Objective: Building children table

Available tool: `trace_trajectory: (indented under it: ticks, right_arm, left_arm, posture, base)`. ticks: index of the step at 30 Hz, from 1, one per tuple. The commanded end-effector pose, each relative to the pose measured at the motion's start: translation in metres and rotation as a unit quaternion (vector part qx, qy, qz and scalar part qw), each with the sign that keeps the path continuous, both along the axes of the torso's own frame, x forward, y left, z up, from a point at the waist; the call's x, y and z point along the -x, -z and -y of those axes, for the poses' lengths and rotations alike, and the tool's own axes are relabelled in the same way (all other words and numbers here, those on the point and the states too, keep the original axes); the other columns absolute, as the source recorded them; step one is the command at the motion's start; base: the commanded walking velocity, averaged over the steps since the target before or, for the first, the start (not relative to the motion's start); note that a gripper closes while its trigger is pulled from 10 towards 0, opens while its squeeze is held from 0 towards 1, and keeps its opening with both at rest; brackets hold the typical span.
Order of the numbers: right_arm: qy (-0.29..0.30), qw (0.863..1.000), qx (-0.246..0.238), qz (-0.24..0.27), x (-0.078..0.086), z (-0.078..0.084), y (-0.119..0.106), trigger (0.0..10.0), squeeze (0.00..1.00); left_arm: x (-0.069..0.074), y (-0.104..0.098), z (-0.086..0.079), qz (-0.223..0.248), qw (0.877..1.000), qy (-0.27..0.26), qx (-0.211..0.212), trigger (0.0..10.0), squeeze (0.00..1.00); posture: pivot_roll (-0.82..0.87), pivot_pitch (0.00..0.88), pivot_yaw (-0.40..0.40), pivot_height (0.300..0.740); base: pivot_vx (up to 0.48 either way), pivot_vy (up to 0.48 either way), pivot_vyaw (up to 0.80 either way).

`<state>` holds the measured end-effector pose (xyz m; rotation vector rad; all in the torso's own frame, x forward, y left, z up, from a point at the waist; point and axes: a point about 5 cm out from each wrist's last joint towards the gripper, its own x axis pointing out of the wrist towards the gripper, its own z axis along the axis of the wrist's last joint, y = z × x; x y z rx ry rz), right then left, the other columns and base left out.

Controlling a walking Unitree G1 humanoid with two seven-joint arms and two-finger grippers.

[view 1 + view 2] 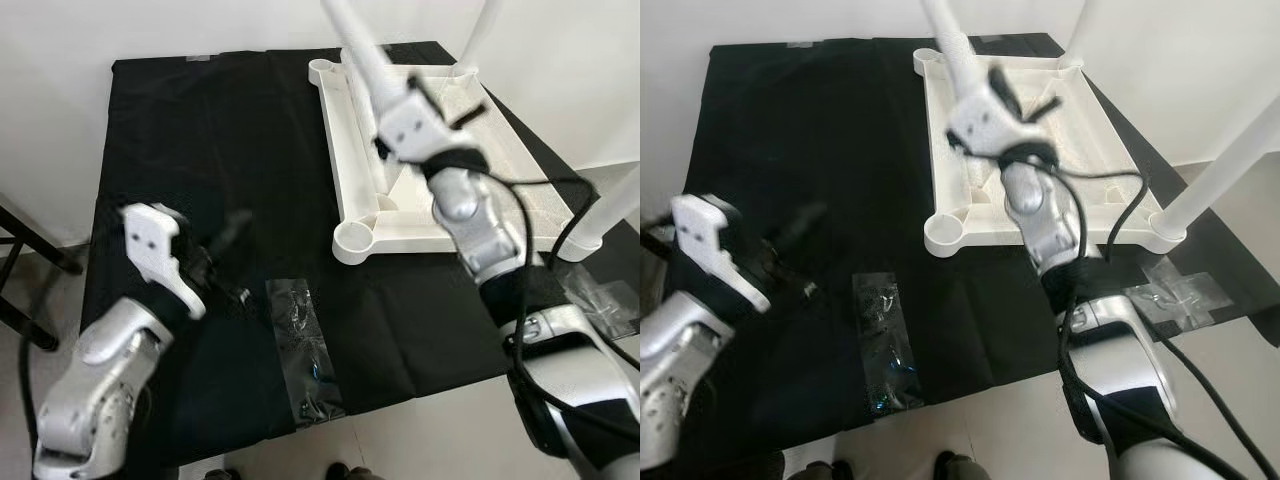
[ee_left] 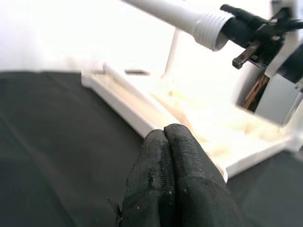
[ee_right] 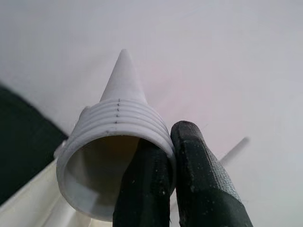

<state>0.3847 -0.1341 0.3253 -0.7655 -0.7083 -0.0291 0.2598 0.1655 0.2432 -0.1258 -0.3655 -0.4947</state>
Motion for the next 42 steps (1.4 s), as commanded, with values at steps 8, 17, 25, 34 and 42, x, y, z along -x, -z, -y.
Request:
trace_trajectory:
  ticks: [8,17,25,34,42]
  right_arm:
    - [-0.253,0.938,-0.236,-0.018,0.019,-0.003,-0.022,0.0,0.00]
    - [-0.565,0.747,-0.336,-0.105,0.049,0.015,-0.011,10.0,0.00]
    - [-0.653,0.687,-0.248,-0.200,0.073,0.005,0.029,10.0,0.00]
    - [-0.672,0.658,-0.204,-0.271,0.087,-0.007,0.050,10.0,0.00]
    - [-0.667,0.653,-0.181,-0.309,0.090,-0.015,0.065,10.0,0.00]
  left_arm:
    - [-0.012,-0.029,-0.007,0.012,0.991,0.039,0.129,10.0,0.00]
    - [-0.008,-0.059,-0.010,0.027,0.919,0.189,0.346,10.0,1.00]
    - [0.006,-0.067,-0.014,0.058,0.897,0.248,0.360,10.0,1.00]
    - [0.020,-0.077,-0.014,0.082,0.883,0.294,0.355,10.0,1.00]
    - [0.023,-0.081,-0.019,0.091,0.880,0.293,0.362,10.0,1.00]
  posture:
    - [0.11,0.195,-0.097,0.740]
    - [0.10,0.194,-0.097,0.740]
    - [0.10,0.194,-0.098,0.740]
    - [0.10,0.198,-0.096,0.740]
    - [0.10,0.199,-0.097,0.740]
  base:
    - [0.000,0.000,0.00]
    - [0.000,0.000,0.00]
    - [0.000,0.000,0.00]
    - [0.000,0.000,0.00]
    - [0.000,0.000,0.00]
